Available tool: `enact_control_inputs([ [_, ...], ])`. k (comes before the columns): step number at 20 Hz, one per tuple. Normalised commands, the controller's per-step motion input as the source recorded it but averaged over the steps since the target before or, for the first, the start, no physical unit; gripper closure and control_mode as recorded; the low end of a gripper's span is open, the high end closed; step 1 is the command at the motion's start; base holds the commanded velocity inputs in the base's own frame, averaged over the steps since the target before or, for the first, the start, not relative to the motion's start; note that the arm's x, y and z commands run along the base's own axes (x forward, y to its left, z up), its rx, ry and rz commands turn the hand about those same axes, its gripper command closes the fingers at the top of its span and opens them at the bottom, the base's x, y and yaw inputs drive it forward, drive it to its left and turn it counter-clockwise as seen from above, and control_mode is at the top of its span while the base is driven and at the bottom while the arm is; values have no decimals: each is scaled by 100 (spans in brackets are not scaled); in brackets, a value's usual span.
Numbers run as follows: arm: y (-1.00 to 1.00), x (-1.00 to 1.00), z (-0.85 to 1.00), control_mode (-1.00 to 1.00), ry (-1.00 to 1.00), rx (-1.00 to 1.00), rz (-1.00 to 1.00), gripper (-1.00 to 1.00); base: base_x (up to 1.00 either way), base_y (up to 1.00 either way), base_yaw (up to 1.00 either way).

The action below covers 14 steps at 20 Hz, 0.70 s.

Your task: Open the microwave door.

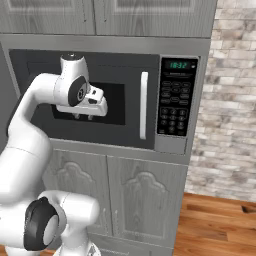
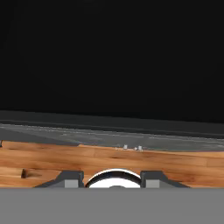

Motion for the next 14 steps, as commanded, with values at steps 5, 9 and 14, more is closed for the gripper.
enact_control_inputs([
  [5,-15,-40,0,-100,-24,0,-1,-100,0,0,0],
  [9,-37,-74,12,-100,-45,0,-1,-100,0,0,0],
  [14,-42,-82,24,-100,-47,0,-2,-100,0,0,0],
])
